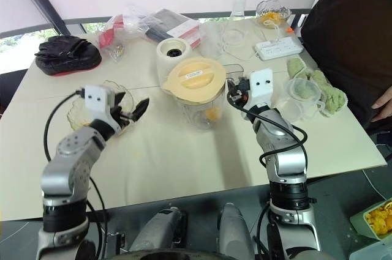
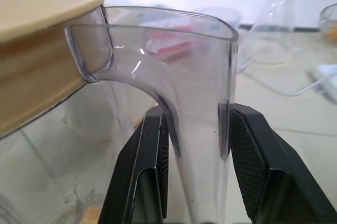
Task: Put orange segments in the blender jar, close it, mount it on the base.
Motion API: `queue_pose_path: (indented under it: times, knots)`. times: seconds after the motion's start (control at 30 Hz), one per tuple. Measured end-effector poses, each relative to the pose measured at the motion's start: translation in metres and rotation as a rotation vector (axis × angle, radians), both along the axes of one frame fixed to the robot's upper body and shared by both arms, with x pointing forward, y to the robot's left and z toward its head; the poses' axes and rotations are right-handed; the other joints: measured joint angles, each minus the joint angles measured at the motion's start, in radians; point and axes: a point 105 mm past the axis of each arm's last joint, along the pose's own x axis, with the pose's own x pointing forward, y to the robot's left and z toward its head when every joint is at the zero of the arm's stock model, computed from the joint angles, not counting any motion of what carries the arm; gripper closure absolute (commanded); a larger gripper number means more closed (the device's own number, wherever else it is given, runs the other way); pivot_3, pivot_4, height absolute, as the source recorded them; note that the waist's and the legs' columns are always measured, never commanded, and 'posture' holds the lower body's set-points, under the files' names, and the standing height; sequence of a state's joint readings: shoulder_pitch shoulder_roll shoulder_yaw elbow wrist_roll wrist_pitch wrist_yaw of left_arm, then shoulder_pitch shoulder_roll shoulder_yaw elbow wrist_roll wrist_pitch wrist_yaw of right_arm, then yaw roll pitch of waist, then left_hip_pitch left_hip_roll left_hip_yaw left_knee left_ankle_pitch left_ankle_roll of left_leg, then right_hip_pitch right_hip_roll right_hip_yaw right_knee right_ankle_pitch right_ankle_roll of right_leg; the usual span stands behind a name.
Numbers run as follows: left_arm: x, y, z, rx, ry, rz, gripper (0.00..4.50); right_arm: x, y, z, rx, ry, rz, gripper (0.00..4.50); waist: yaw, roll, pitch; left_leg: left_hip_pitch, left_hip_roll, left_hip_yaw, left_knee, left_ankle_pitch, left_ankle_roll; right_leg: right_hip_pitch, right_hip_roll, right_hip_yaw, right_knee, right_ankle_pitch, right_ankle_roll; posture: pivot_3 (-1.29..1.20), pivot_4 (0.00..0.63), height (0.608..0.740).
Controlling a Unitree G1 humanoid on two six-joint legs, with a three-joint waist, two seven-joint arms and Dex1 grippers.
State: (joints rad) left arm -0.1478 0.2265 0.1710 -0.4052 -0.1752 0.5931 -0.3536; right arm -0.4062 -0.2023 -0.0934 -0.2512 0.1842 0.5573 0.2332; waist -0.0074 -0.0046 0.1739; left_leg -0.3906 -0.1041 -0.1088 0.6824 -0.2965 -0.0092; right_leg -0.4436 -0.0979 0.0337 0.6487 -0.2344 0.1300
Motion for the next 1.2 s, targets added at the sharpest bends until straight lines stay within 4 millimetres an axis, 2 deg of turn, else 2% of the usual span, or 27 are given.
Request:
queue_pose_path:
  times: [0.13,0.27,0.4,0.47,0.6,0.8,0.97,1.2]
  knots:
    - [-0.007,0.004,-0.013,0.020,-0.006,0.025,0.33,0.002,-0.004,0.007,0.019,-0.020,-0.027,2.86,-0.001,0.000,0.000,0.000,0.000,0.000,0.000,0.000,0.000,0.000,0.000,0.000,0.000,0.000,0.000,0.00,0.150,0.740]
    - [-0.007,-0.003,-0.008,0.019,-0.055,0.014,0.33,0.005,-0.008,0.018,0.038,-0.050,-0.052,2.86,-0.003,0.000,0.000,0.000,0.000,0.000,0.000,0.000,0.000,0.000,0.000,0.000,0.000,0.000,0.000,0.00,0.150,0.740]
    - [-0.005,-0.012,-0.012,0.028,-0.062,-0.013,0.33,0.009,-0.011,0.032,0.049,-0.057,-0.079,2.86,-0.004,0.001,0.000,0.000,0.000,0.000,-0.001,0.000,0.000,0.000,0.000,0.000,0.000,0.000,0.000,0.00,0.150,0.740]
    - [-0.005,-0.016,-0.013,0.030,-0.074,-0.023,0.33,0.014,-0.013,0.047,0.047,-0.069,-0.094,2.86,-0.005,0.001,0.000,0.000,0.000,0.000,-0.001,0.000,0.000,-0.001,0.000,0.000,0.000,0.000,0.000,0.00,0.150,0.740]
    - [-0.004,-0.027,-0.016,0.038,-0.090,-0.043,0.33,0.019,-0.016,0.102,0.051,-0.147,-0.129,2.86,-0.005,0.001,0.000,0.000,0.001,0.000,-0.001,0.000,0.000,-0.001,0.000,-0.001,0.000,0.000,0.000,0.00,0.150,0.740]
    - [-0.003,-0.036,-0.018,0.042,-0.112,-0.052,0.33,0.046,-0.011,0.147,0.046,-0.098,-0.169,2.86,-0.007,0.002,0.000,0.000,0.001,0.000,-0.002,0.000,0.000,-0.001,-0.001,-0.001,-0.001,0.000,0.000,0.00,0.150,0.740]
    - [-0.001,-0.038,-0.016,0.051,-0.129,-0.028,0.33,0.071,0.009,0.161,0.056,-0.065,-0.164,2.86,-0.011,0.002,0.000,0.000,0.001,0.001,-0.003,0.000,0.000,-0.002,-0.001,-0.001,-0.001,0.000,0.000,0.00,0.150,0.740]
    - [-0.006,-0.037,-0.005,0.061,-0.161,0.010,0.33,0.102,0.054,0.168,0.108,-0.064,-0.132,2.86,-0.014,0.002,0.001,-0.001,0.001,0.001,-0.004,0.000,0.000,-0.004,-0.001,-0.001,-0.001,0.000,0.000,0.00,0.150,0.740]
